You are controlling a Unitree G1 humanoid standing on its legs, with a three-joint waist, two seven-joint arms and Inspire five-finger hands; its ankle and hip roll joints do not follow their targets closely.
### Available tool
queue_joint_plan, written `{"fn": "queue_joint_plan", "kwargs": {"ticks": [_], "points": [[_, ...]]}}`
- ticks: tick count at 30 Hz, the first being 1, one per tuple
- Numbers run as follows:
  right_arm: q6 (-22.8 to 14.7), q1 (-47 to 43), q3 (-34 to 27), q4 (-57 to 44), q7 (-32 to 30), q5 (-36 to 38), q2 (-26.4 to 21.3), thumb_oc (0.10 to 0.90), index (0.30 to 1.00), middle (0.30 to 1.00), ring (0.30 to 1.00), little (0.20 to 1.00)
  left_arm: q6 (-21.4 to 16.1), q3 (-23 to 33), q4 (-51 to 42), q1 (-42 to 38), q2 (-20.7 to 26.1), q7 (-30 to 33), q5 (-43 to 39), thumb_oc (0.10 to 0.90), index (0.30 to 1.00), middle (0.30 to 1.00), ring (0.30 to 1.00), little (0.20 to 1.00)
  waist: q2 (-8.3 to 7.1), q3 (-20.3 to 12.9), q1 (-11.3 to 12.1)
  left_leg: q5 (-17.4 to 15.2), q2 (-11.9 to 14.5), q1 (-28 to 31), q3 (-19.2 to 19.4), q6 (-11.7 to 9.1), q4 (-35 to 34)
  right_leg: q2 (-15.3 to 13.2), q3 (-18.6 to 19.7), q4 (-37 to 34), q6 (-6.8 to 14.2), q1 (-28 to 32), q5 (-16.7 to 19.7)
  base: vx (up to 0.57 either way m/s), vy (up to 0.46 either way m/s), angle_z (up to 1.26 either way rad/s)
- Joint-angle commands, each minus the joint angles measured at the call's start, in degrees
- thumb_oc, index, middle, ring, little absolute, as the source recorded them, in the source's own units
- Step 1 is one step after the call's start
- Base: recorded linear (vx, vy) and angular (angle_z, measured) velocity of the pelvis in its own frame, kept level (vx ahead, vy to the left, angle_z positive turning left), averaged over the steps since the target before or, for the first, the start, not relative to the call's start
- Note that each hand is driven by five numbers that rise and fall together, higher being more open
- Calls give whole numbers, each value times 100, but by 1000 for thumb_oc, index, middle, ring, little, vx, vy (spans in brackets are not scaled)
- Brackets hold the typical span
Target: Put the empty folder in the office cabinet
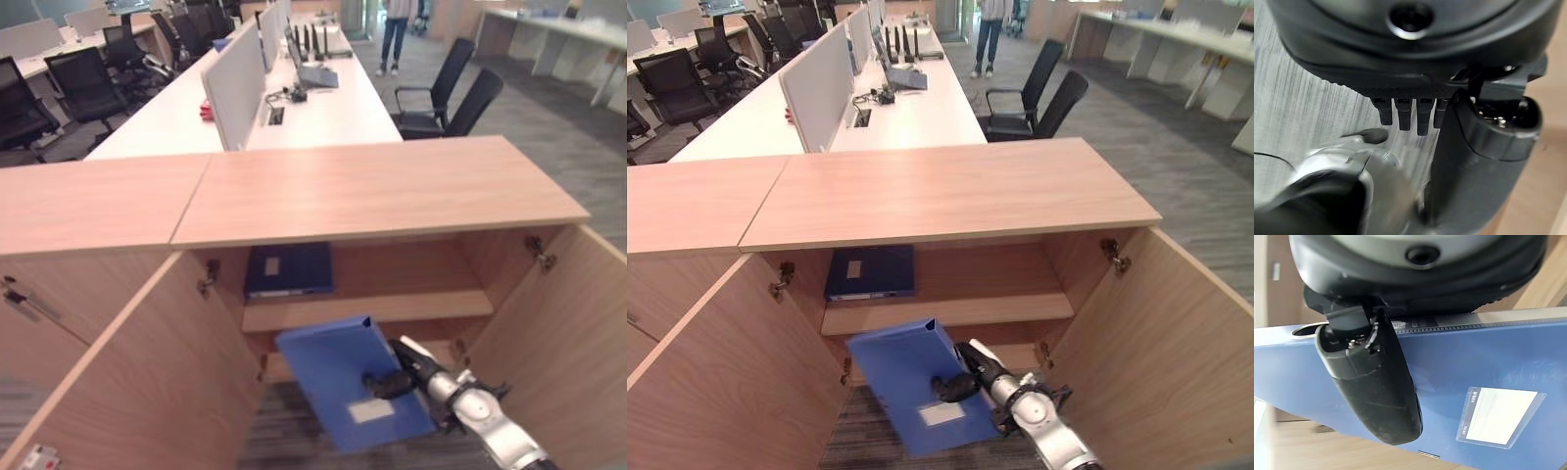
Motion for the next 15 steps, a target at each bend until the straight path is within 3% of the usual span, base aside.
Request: {"fn": "queue_joint_plan", "kwargs": {"ticks": [1, 2, 3, 7, 9, 15], "points": [[-462, -450, -358, -260, -61, 1589, 362, 400, 300, 300, 300, 300, 28, 179, 880, -5, -61, 134, 886, 800, 900, 900, 900, 900, -47, -89, 15, -124, 141, 90, 99, -299, -72, 276, 102, -1208, 321, 47, 1274, 65, -117, -20], [-437, -477, -422, -169, -102, 1729, 398, 400, 300, 300, 300, 300, 68, 390, 1288, -9, -114, 183, 1115, 800, 900, 900, 900, 900, -74, -51, 21, -145, 153, 127, 79, -316, -58, 391, 186, -1363, 315, -116, 1291, 180, -202, -40], [-456, -575, -569, -9, -230, 2083, 525, 400, 300, 300, 300, 300, 50, 637, 1838, 31, -169, 325, 1648, 800, 900, 900, 900, 900, -180, 53, 42, -209, 129, 259, 65, -376, -35, 655, 328, -1951, 410, -453, 1567, 149, -126, -42], [-587, -541, -784, -24, -354, 2633, 730, 400, 300, 300, 300, 300, -15, 634, 2110, -48, -103, 500, 2315, 800, 900, 900, 900, 900, -335, 159, 98, -283, 76, 407, -54, -445, -48, 799, 509, -2567, 555, -643, 1992, 220, -89, -2], [-755, -383, -982, -105, -383, 2975, 787, 400, 300, 300, 300, 300, -108, 574, 2195, -179, 89, 624, 2851, 800, 900, 900, 900, 900, -456, 118, 175, -390, 63, 463, -201, -475, -65, 831, 378, -2829, 528, -544, 2050, 317, -108, 30], [-998, -225, -1334, -102, -492, 3552, 903, 400, 300, 300, 300, 300, -74, 736, 2394, -555, 511, 849, 2912, 800, 900, 900, 900, 900, -503, -29, 43, -363, 312, 370, -348, -641, -70, 928, 295, -2721, 422, -587, 1922, 267, -137, 49]]}}
